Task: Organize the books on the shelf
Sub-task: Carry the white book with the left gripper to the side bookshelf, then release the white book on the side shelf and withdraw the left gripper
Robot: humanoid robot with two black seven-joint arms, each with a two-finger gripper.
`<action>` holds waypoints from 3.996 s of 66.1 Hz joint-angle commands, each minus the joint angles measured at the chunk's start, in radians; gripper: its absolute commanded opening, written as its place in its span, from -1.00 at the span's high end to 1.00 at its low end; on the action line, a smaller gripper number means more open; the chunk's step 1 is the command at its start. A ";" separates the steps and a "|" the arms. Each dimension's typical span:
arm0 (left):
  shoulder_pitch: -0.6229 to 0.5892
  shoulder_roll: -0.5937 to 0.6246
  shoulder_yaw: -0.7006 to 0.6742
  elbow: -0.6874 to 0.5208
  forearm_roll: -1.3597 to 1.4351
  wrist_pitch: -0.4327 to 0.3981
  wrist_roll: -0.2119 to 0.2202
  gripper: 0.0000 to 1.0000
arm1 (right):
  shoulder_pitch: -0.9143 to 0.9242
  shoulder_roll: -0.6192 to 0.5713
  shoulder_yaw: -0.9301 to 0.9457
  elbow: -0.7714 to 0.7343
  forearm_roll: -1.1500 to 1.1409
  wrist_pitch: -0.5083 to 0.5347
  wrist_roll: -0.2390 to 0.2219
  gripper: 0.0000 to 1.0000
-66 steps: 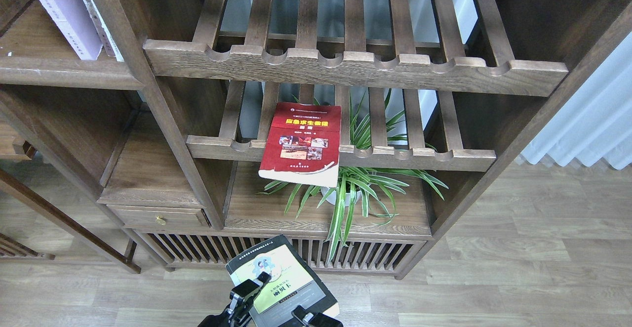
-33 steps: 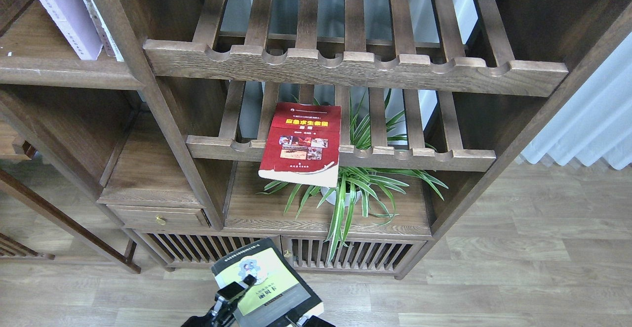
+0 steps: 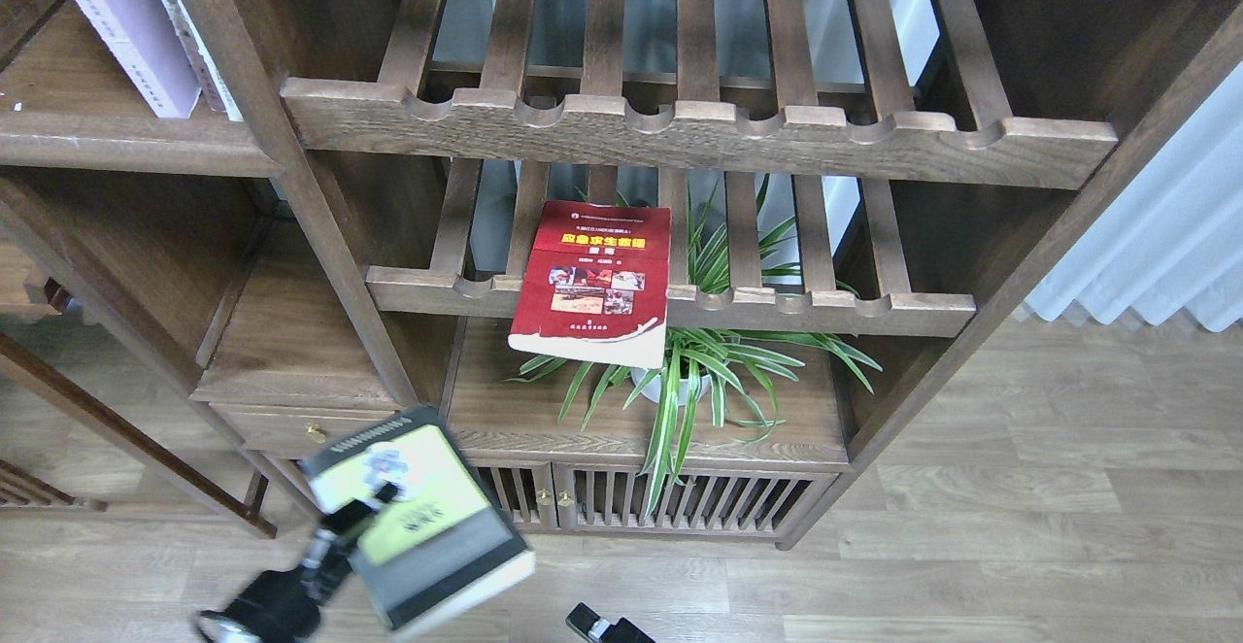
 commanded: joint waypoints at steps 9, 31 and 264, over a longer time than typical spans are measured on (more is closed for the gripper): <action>0.024 0.170 -0.210 -0.096 -0.001 0.000 0.003 0.97 | -0.002 0.000 -0.003 0.000 -0.001 0.000 -0.003 -0.99; 0.021 0.316 -0.418 -0.156 -0.012 0.000 0.001 0.98 | -0.006 0.000 -0.003 -0.002 -0.006 0.000 -0.003 -0.99; -0.253 -0.043 -0.604 -0.087 0.468 0.000 0.087 -0.81 | 0.047 0.000 0.013 -0.011 0.152 0.000 0.063 -0.99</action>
